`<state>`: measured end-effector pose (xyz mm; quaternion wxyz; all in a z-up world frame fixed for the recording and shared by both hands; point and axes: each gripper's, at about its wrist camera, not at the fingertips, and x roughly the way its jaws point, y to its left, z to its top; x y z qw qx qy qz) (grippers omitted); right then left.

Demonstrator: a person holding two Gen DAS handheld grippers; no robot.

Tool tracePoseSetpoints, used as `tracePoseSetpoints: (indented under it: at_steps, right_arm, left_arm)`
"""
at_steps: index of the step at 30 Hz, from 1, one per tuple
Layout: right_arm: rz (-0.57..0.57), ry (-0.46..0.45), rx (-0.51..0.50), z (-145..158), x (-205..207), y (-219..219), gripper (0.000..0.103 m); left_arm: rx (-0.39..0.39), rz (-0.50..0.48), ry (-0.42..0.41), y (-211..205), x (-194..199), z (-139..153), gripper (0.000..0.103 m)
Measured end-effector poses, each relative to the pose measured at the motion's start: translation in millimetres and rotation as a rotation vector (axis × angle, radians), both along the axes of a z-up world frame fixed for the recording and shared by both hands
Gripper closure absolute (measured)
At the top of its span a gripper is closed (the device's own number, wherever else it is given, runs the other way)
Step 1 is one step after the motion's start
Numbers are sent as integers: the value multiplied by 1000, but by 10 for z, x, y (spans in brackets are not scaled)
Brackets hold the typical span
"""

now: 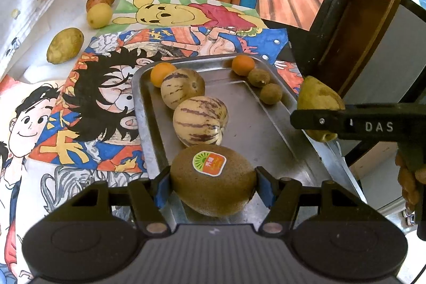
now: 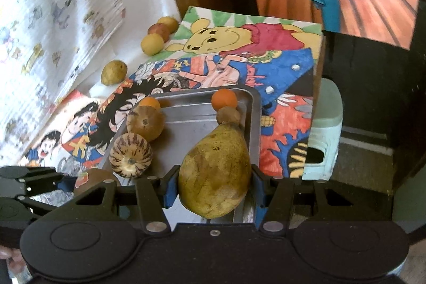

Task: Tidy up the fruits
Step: 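Carry the kiwi and the mottled pear over the metal tray, then open the left gripper to drop the kiwi while the right drops the mottled pear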

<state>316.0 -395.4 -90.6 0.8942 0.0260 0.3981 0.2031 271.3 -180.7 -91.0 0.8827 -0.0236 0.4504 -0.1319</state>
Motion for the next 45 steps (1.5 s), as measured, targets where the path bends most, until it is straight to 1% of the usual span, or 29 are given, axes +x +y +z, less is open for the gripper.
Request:
tracePoseSetpoints:
  at_steps: [4,10,22,28,32,40,45]
  right_arm:
    - [57,-7,-25,-22,61,41,48]
    - [62,0,-8,-42,118,35,48]
    - [88,-11,-7,-67,153,33,47]
    - [75,-2,15,-70,159,14,47]
    - [65,4,30,-64,159,-21,46]
    - [18,13,28,-44,66,-72,44]
    - [-32,-3,24,30,-91,-64,37]
  left_arm:
    - [2,13,6,-23,1,-15,35]
    - [3,26,11,-56,-10,-40,35]
    - [12,43,17,-111,-12,-67,35]
    - [15,47,37,-114,10,-53,33]
    - [26,32,45,-132,5,-49,33]
    - [26,4,33,-124,-56,-27,27]
    - [11,-13,9,-73,-156,32,23]
